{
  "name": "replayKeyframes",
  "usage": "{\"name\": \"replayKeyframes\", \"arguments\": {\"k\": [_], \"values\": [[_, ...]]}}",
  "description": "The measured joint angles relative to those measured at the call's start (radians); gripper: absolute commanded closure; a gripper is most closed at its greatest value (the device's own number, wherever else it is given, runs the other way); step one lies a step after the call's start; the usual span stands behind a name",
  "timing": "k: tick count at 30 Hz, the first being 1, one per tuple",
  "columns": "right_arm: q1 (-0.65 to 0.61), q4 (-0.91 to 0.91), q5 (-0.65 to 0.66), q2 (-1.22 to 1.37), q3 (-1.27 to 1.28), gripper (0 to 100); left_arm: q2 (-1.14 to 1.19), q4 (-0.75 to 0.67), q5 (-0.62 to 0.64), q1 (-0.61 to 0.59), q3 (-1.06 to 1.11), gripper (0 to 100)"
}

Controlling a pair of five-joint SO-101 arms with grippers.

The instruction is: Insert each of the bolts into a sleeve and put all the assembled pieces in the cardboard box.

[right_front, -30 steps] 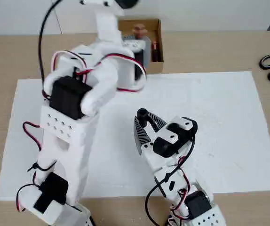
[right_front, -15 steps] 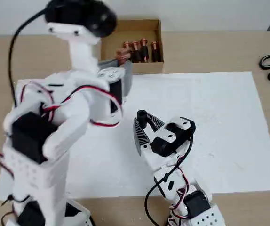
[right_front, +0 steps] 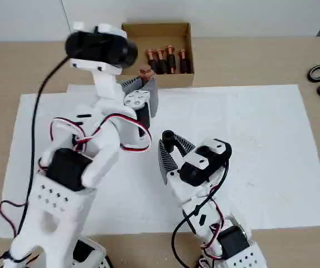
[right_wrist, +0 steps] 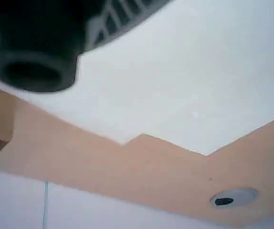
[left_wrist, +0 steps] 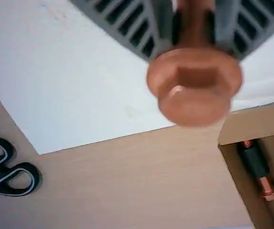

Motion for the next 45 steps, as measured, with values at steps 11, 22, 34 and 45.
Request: {"name": "replayKeyframes", "arguments": {"k": [11,22,34,45], "values": [[0.0,0.0,0.0,0.0,0.0,99.5,-0.002,-0.127,0.006,0.0,0.077,99],[0.0,0.0,0.0,0.0,0.003,99.5,-0.002,-0.135,0.006,0.006,0.144,99],[0.0,-0.003,-0.003,0.0,0.009,99.5,-0.058,-0.144,-0.107,0.11,0.215,99],[-0.005,-0.003,-0.003,0.0,0.009,99.5,-0.155,-0.238,-0.106,0.115,0.321,99]]}}
